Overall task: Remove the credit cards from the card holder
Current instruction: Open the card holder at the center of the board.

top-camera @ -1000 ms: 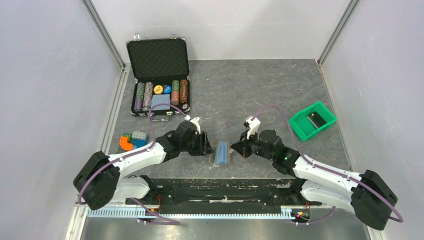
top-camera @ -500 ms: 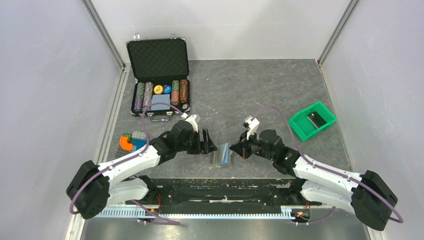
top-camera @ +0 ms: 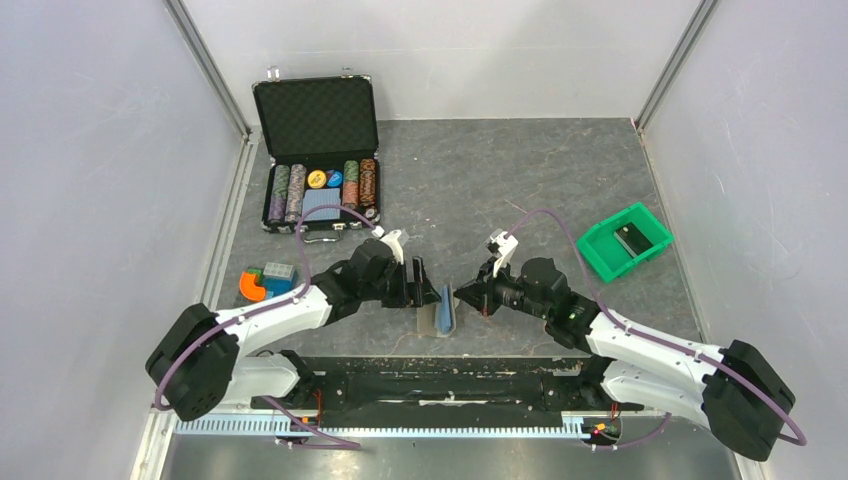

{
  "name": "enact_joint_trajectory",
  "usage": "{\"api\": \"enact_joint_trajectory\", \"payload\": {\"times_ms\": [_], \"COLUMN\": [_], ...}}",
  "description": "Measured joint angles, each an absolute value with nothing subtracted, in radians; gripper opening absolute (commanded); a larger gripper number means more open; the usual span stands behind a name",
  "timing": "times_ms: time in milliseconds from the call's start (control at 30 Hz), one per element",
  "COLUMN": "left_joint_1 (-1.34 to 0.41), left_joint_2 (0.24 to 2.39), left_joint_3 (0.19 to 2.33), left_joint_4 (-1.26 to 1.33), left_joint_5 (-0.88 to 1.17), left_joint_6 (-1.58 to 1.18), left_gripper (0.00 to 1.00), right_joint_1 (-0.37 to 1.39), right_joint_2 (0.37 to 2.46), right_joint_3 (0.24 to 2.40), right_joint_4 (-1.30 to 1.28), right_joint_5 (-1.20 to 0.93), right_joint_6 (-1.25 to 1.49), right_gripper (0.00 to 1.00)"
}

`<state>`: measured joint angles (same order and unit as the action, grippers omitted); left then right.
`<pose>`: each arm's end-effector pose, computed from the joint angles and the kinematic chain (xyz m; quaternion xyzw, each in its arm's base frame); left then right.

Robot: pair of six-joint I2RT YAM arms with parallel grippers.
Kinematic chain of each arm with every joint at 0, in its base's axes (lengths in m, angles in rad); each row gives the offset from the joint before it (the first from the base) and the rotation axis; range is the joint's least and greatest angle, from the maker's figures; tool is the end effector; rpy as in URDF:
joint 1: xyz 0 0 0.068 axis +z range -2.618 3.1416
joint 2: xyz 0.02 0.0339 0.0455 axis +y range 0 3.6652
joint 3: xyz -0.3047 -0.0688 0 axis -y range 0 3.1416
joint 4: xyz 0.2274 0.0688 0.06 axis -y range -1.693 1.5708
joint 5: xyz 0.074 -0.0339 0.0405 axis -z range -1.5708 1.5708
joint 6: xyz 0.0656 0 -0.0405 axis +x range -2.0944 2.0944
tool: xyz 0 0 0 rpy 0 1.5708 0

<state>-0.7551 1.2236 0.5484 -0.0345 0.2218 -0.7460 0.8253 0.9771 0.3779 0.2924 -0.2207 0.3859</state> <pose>0.1620 -0.1723 0.2148 0.0503 0.9029 -0.3565 0.2348 0.1270 0.1587 0.2457 -0.2383 0.7685 0.4073 0.4322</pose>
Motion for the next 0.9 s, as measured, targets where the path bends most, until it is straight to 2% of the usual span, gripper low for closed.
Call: {"api": "enact_joint_trajectory", "payload": {"times_ms": [167, 300, 500, 900], "left_joint_1": [-0.755, -0.755, -0.755, -0.755], "left_joint_2": [1.234, 1.234, 1.234, 1.234], "left_joint_3": [0.548, 0.548, 0.537, 0.532], "left_joint_4": [-0.006, 0.011, 0.020, -0.039], "left_joint_5": [0.223, 0.223, 0.222, 0.175], "left_joint_6": [-0.746, -0.746, -0.746, -0.746], "left_gripper": [0.83, 0.78, 0.75, 0.73], "right_joint_1": [0.825, 0.825, 0.811, 0.681], "right_joint_2": [0.983, 0.990, 0.989, 0.975], "right_joint_3": [0.378, 0.378, 0.377, 0.251], "right_joint_4": [0.321, 0.339, 0.334, 0.197], "right_joint_5": [-0.231, -0.231, -0.213, -0.068], "right_joint_6": [0.401, 0.408, 0.411, 0.411], "right_gripper": [0.00, 0.00, 0.02, 0.04]}}
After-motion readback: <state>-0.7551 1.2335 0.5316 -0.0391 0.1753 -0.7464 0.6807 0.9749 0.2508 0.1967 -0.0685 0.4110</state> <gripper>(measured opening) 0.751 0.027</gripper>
